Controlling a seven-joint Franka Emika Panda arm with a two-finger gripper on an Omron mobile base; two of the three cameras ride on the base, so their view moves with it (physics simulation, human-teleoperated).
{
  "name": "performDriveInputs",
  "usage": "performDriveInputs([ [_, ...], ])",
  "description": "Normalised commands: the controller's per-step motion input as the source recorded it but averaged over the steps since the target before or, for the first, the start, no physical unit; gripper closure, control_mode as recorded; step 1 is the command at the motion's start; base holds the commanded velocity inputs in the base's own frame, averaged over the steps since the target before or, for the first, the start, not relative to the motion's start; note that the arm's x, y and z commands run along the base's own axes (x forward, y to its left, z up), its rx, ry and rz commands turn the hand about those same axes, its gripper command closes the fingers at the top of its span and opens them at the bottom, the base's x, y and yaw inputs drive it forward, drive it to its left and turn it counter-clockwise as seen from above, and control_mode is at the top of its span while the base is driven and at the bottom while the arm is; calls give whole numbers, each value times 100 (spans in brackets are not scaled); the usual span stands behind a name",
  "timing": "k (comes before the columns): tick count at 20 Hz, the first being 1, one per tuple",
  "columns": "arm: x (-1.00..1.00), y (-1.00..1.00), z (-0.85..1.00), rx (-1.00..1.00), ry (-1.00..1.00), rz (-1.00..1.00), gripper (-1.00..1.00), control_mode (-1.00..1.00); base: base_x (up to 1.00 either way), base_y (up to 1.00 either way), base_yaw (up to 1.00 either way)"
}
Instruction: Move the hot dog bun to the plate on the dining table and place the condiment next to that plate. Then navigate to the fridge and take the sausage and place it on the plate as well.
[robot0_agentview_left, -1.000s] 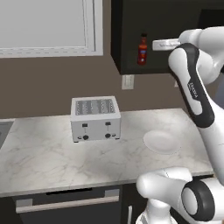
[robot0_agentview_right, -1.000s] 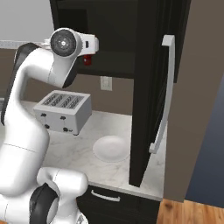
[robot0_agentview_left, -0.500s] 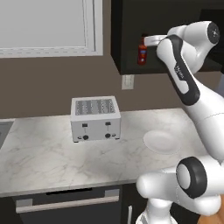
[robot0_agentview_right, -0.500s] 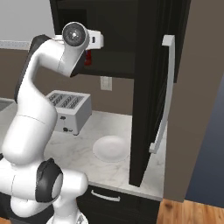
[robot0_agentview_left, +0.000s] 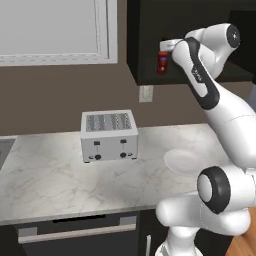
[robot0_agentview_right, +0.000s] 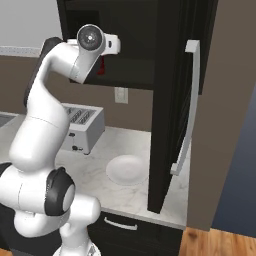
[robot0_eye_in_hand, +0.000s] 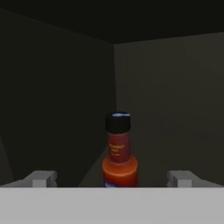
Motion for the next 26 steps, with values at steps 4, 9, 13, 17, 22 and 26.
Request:
performDriveInputs([
  [4,22,8,-19,0,0,0,-100,-100,0,0,0],
  [9,19,1,-12,0,0,0,-100,-100,0,0,0],
  [13,21,0,-8,0,0,0,-100,-100,0,0,0],
  [17,17,5,-15,0,0,0,-100,-100,0,0,0],
  [22,19,5,-19,0,0,0,-100,-100,0,0,0],
  [26,16,1,-14,0,0,0,-100,-100,0,0,0],
])
